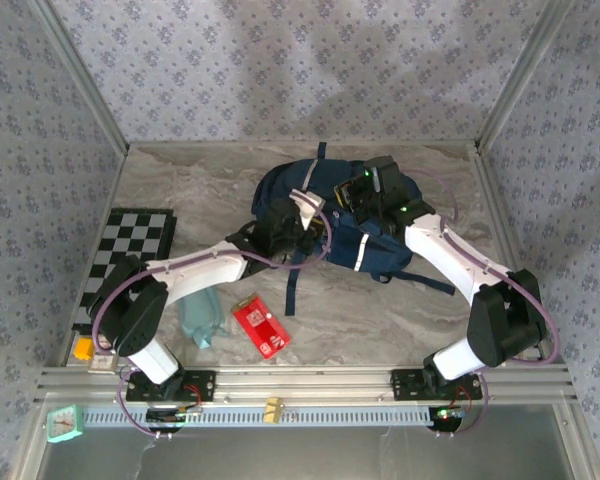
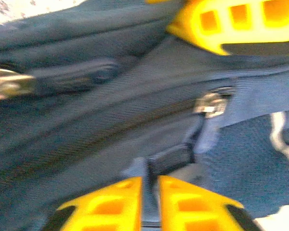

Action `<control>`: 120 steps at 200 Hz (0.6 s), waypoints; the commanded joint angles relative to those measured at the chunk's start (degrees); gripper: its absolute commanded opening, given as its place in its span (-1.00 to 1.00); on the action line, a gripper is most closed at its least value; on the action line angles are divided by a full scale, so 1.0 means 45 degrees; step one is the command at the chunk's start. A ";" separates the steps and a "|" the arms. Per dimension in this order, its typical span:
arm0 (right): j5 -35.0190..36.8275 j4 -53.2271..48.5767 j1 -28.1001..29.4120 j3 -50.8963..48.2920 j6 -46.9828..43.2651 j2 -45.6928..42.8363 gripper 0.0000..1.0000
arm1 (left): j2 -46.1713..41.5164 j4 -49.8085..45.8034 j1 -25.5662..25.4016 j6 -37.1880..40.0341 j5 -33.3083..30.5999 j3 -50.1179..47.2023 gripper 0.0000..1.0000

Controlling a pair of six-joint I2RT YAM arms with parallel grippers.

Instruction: Pack books, pencil case, and school supplies into a backpack

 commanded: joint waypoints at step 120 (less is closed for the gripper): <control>-0.0496 0.1718 0.0163 0.0989 -0.0067 -0.0221 -1.00 | 0.2095 0.0218 -0.1285 -0.1722 -0.4392 0.2695 -0.63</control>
